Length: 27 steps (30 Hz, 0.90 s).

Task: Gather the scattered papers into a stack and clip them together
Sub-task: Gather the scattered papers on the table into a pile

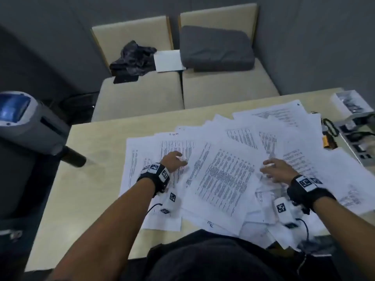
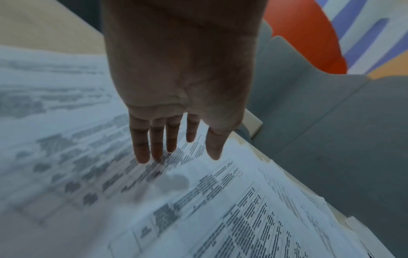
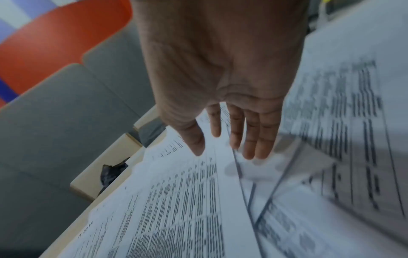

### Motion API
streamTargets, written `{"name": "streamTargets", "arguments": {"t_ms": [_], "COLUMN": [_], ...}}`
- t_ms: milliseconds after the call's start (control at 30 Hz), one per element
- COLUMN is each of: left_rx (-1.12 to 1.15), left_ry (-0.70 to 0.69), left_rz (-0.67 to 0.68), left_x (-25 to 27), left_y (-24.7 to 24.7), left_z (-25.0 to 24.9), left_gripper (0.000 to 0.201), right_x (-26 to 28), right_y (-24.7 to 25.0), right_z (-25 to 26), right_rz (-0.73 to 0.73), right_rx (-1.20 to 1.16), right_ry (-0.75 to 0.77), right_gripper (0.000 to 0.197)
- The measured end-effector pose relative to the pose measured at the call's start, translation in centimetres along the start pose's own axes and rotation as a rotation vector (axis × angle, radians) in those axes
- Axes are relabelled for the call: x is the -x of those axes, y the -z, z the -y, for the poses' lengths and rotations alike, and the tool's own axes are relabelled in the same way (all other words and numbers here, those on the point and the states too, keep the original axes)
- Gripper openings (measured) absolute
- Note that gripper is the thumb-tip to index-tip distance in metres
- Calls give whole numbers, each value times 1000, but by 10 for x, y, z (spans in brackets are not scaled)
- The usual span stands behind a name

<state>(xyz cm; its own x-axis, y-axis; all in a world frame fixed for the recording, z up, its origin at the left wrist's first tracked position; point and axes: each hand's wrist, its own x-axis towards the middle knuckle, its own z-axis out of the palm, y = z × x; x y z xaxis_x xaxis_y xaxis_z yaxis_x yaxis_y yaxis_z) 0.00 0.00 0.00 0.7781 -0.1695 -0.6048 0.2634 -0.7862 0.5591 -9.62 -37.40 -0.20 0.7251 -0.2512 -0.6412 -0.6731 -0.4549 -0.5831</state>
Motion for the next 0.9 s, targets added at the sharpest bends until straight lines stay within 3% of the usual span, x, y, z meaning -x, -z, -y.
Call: {"name": "streamTargets", "arguments": {"t_ms": [167,300,367,400,467,533,600,767,833,900], "left_rx": [132,191,226,250,282,292,263,258,324,388], "left_ry": [97,146,198,194,168,155,120,-75,-171,-237], "left_rz": [-63,-116,-71,-56,-14,8,-25,-145,-163,-144], "left_x": [7,2,6,10,17,19,21,40,51,60], "left_y": [-40,-57,-64,-67,-73,-82,-89,-85,-78,-63], "left_z": [-5,-18,-22,-22,-19,-12,-5,3,5,9], "left_gripper": [70,74,66,51,13,34,38,39,38,22], "right_x": [-23,-25,-25,-28,-29,-33,-30,-30,-25,-11], "right_y": [-32,-48,-52,-54,-56,-57,-57,-55,-56,-58], "right_z": [-17,-7,-3,-3,-1,-2,1,2,6,22], "right_rz": [9,-24,-87,-127,-99,-51,-20,-147,-170,-121], "right_rx": [-256,-352,-403,-386,-327,-298,-231,-8,-5,-103], "right_ry": [-139,-88,-61,-35,25,57,76,243,283,257], "right_gripper": [75,78,80,80,63,41,37,62,74,86]}}
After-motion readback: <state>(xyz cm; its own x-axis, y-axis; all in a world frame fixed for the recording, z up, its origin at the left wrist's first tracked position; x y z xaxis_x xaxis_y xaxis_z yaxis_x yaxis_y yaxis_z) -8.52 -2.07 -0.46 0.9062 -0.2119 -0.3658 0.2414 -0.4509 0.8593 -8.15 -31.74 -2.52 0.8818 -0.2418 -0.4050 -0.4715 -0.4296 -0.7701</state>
